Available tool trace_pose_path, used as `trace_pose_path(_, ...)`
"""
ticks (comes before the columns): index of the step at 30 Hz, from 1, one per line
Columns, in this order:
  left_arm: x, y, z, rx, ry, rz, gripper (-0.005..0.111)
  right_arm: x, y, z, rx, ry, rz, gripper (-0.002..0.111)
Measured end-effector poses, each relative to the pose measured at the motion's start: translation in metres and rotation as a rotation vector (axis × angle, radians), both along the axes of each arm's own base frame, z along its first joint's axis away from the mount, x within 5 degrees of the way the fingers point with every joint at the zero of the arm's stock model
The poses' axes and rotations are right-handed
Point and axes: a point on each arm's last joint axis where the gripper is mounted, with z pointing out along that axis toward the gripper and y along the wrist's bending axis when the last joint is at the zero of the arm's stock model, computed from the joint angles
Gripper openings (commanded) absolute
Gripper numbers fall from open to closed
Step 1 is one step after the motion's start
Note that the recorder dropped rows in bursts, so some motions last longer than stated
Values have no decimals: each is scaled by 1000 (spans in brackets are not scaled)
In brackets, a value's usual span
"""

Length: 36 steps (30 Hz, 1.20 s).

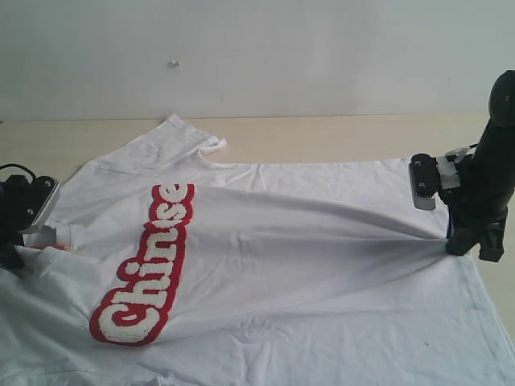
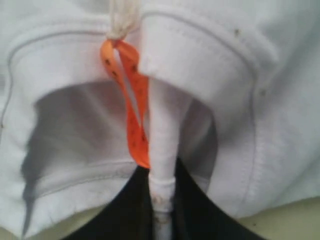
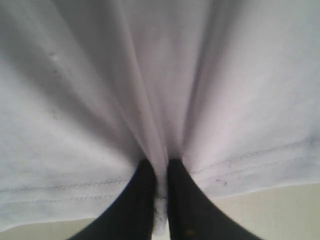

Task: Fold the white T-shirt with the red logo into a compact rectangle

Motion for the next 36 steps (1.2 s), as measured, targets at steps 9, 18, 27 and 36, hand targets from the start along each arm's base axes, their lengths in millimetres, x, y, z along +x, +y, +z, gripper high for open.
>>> trace_pose_path(9, 1, 0, 5, -11, -43, 91, 0, 0, 0, 2, -1, -6, -1, 0)
trace_pose_path(18, 4, 0, 51, -38, -238, 257, 0, -3, 2, 46, 1, -115, -42, 0)
trace_pose_path(27, -15, 1, 139, -102, -487, 450, 0, -25, 12, 124, 56, -253, -116, 0)
trace_pose_path(36, -67, 7, 220, -97, -681, 586, 0, -69, 25, 199, 129, -388, -152, 0)
